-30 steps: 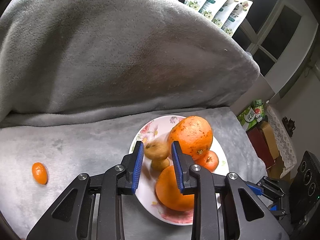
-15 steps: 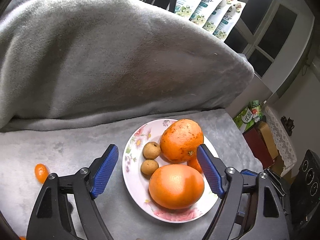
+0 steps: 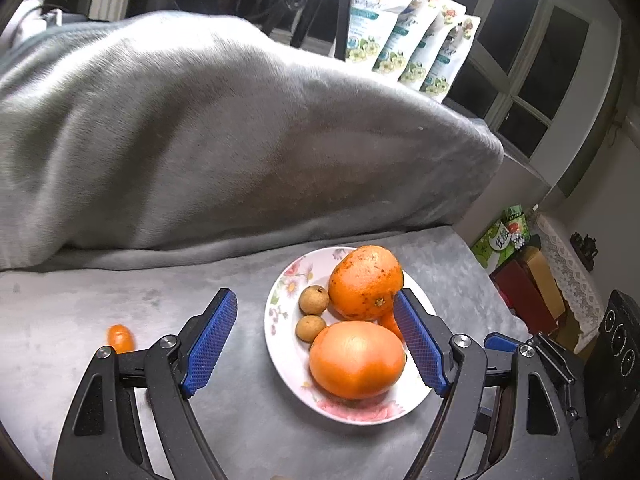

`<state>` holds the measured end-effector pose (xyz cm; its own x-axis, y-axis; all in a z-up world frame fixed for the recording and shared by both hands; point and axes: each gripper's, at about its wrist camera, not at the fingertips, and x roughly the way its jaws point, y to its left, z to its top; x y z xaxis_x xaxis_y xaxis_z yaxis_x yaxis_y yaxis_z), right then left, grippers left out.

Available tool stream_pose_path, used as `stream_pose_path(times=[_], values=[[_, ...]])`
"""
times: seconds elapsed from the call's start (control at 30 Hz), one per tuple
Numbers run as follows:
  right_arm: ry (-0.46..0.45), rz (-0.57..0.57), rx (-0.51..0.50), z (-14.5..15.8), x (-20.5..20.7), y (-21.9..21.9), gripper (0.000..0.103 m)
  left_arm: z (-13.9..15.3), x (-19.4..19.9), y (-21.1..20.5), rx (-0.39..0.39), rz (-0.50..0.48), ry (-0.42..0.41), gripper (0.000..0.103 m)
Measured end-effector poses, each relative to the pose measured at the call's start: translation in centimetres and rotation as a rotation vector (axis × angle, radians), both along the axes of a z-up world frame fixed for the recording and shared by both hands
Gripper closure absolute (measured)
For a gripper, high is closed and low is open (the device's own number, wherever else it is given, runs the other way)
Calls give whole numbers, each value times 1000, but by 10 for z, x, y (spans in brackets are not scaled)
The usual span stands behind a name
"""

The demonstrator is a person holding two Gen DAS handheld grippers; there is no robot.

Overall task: Organize fruits
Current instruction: 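Open both grippers to release the longan and plum onto the plate, then move the left gripper to a mandarin while the right gripper moves to another dark plum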

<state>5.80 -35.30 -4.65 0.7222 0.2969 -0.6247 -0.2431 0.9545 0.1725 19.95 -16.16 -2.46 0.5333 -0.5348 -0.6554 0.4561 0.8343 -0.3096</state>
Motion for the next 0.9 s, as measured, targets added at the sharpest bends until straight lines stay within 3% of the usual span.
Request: stream_pose_path(times=[0.3,0.57,0.9], values=[[-38,-34,-39,9,-9,10,18,19,-28,22,28,43,-90,22],[-73,-20,-46,18,-17,25,18,24,-50,75,31,143,-145,22],[-48,52,-74,17,-7,53,18,13,-94,145,153,331,-183,22]])
